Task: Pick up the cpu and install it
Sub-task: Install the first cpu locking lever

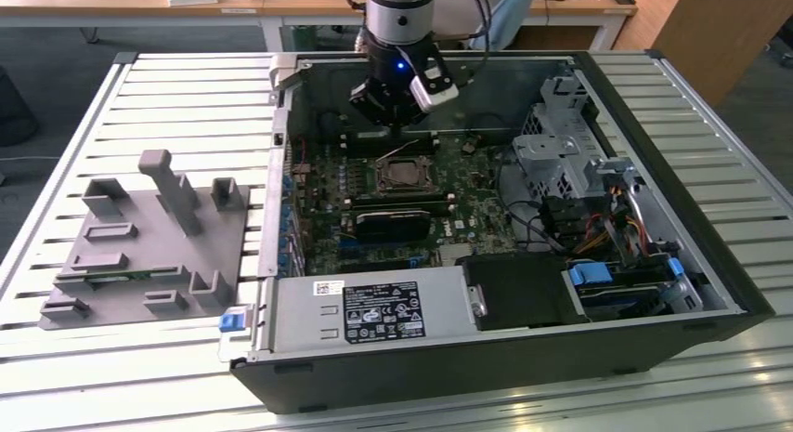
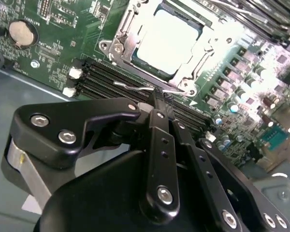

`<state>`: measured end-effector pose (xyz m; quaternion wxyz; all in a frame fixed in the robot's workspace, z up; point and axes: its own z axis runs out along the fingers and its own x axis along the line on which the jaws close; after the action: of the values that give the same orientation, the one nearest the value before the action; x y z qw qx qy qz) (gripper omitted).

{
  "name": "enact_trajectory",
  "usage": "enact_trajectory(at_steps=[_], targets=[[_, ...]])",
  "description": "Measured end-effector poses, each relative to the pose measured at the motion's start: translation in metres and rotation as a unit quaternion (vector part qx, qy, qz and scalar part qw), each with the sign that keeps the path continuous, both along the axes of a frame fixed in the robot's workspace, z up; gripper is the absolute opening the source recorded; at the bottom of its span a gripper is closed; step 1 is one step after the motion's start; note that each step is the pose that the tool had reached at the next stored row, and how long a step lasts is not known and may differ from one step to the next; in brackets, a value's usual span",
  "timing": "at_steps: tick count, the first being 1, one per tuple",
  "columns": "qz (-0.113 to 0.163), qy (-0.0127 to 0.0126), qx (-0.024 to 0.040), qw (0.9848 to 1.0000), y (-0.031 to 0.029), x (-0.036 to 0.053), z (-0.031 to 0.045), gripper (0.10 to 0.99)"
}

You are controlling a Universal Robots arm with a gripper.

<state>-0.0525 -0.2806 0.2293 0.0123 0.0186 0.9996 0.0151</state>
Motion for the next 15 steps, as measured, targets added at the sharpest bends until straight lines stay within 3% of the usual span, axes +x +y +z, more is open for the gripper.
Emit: enact_trajectory(at_steps=[15], targets=[[0.002, 0.0001, 0.0000, 1.0000, 0.0032, 0.0187, -0.0096, 0.106]])
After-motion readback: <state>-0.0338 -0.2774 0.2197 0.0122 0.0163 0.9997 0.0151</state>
